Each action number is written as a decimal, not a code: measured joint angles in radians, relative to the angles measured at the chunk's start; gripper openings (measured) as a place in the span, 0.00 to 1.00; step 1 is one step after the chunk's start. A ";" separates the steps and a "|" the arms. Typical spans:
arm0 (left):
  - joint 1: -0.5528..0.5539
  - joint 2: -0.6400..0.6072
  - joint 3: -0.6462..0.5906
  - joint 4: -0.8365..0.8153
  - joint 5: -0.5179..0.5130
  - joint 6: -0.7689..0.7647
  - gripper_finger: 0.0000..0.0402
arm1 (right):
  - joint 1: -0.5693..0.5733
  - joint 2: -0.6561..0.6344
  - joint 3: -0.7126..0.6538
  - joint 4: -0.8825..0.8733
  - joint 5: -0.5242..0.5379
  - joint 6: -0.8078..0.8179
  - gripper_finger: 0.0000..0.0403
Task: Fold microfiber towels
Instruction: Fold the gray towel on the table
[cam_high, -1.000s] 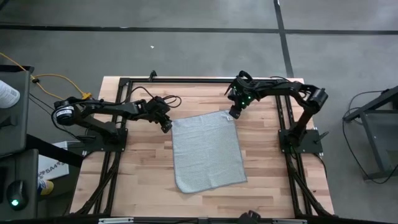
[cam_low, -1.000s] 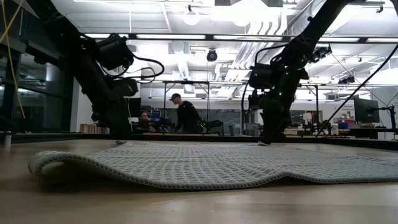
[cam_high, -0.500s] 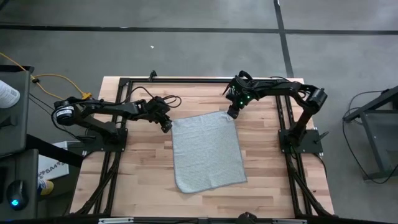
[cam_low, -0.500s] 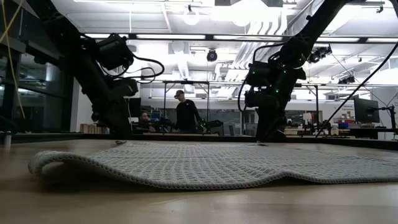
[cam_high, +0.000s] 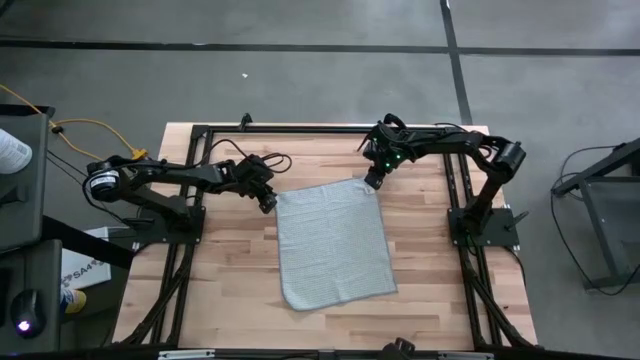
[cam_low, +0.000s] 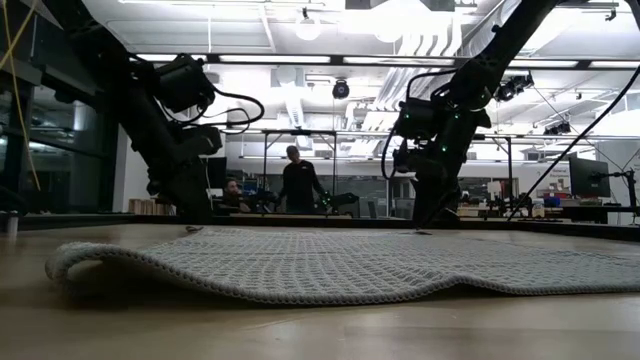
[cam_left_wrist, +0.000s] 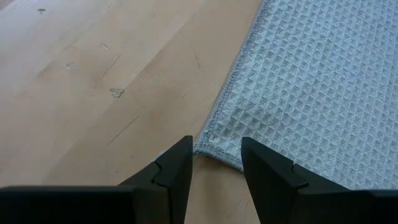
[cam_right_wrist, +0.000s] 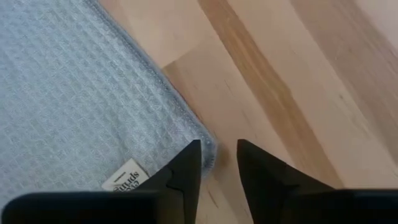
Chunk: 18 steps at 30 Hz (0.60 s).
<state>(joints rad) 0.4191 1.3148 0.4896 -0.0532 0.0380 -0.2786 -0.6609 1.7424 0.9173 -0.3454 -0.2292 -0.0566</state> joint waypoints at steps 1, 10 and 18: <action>0.000 0.000 0.000 0.000 0.000 0.000 0.35 | 0.000 0.000 0.000 0.000 -0.002 0.001 0.23; 0.000 0.000 0.000 0.000 0.021 -0.007 0.34 | 0.000 0.000 0.000 -0.010 -0.009 0.009 0.18; 0.000 0.000 0.000 0.000 0.024 -0.009 0.34 | -0.001 0.038 0.004 -0.018 -0.018 0.012 0.18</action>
<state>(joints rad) 0.4191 1.3148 0.4896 -0.0536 0.0620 -0.2871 -0.6618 1.7807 0.9211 -0.3630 -0.2474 -0.0449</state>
